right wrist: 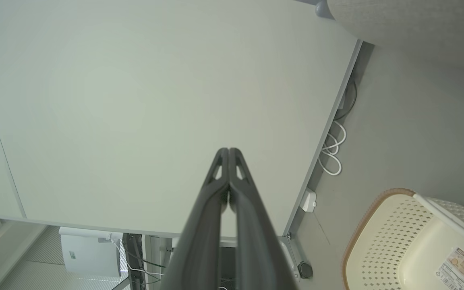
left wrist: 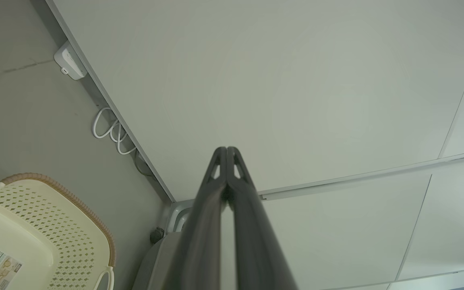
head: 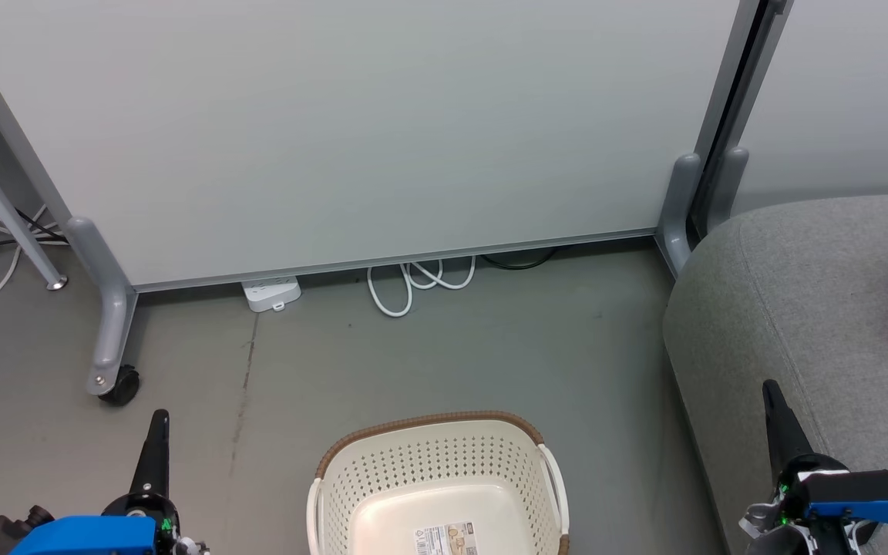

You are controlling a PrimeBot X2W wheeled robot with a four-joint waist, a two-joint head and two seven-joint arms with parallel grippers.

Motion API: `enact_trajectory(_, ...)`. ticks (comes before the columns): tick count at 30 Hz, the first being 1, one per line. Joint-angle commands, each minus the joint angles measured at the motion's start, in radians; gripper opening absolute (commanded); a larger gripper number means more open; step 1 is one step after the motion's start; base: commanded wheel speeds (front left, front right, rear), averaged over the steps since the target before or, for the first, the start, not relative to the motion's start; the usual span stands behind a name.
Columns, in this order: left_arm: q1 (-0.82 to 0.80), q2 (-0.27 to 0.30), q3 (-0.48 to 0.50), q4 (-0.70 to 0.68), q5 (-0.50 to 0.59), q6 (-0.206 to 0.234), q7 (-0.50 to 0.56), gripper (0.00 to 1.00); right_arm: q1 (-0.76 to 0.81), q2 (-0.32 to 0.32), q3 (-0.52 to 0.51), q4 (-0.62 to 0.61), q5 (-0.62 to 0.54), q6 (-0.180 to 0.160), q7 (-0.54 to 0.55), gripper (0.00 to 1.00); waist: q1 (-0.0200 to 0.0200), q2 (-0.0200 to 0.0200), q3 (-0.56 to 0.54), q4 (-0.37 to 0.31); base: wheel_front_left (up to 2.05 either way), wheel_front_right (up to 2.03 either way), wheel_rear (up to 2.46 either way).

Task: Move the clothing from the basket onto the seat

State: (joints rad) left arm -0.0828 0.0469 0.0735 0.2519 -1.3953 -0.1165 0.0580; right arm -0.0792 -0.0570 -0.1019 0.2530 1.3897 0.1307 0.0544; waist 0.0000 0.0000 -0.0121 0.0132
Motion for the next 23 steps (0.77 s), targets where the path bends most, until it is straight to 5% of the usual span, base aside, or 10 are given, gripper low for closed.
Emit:
enact_trajectory(1,-0.022,0.005,0.009,-0.008,-0.016,-0.004,0.004,0.00,-0.015,0.003,-0.002,-0.008,0.017,0.000,0.010,0.00,0.0000,0.0000,0.000,0.000,0.00,0.00,0.00)
enact_trajectory(23,-0.029,0.005,0.039,-0.008,-0.181,-0.014,0.048,0.00,-0.031,0.007,-0.012,-0.010,0.185,0.000,0.052,0.00,0.0000,0.0000,0.012,-0.010,0.00,0.00,0.00)
